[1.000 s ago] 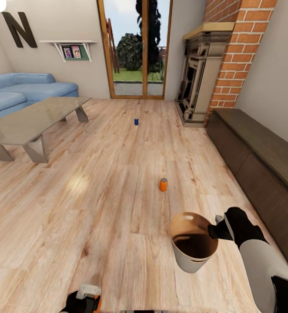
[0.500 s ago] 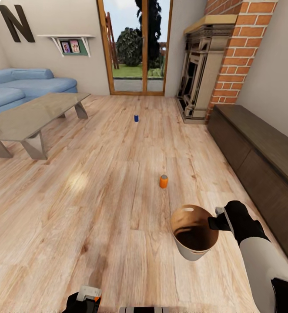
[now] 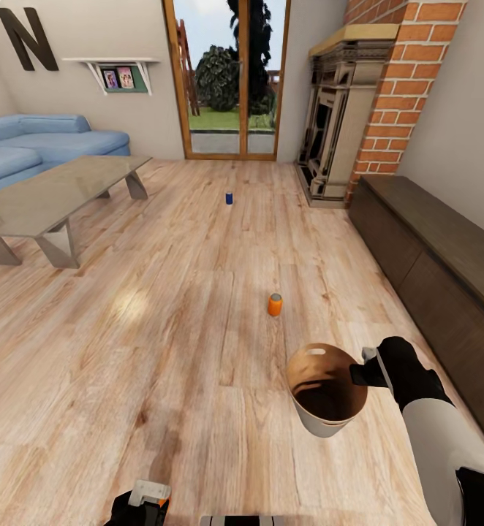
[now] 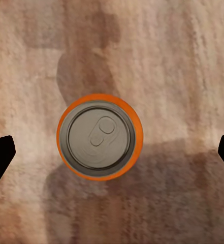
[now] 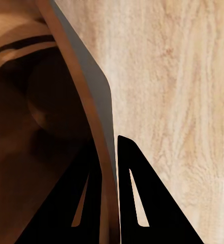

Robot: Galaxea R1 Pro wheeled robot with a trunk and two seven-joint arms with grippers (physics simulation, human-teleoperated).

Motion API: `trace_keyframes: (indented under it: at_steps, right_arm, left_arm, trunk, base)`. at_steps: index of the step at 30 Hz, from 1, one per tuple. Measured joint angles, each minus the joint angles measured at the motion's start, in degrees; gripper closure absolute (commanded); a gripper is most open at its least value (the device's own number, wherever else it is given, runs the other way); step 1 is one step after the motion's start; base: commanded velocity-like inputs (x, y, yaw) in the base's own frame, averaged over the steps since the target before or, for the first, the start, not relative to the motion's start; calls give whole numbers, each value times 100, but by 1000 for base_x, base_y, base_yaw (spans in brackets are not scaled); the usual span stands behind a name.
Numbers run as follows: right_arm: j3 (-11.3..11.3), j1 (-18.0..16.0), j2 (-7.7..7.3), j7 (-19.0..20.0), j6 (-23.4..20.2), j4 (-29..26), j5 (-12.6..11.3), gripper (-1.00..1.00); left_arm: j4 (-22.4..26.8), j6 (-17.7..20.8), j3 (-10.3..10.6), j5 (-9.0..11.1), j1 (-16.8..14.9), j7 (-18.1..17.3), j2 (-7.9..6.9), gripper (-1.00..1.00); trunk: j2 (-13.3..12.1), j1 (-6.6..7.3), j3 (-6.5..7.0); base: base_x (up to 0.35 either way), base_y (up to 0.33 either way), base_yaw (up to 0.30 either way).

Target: Put the three can of soda from the living room inside the tash can in the kitchen.

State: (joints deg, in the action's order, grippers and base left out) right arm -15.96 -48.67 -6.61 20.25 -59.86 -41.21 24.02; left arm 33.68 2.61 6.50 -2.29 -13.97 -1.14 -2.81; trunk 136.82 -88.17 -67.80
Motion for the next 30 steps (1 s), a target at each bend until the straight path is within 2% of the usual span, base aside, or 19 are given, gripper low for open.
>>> trace_keyframes:
  at_steps: [11,16,30]
  right_arm:
    - [-7,0,0,2,1,-43,-6,100]
    - [-4,10,12,3,4,-483,-32,100]
    - [-2,25,47,1,5,-789,-26,100]
  left_arm:
    - [-2,-5,0,0,0,0,0,-100]
    - [-2,-5,0,0,0,0,0,-100]
    - [-2,1,0,-8,0,0,0,-100]
  trunk:
    - [0,0,-20]
    - [0,0,-61]
    - [0,0,-186]
  base:
    - [0,0,0]
    - [0,0,0]
    - [0,0,0]
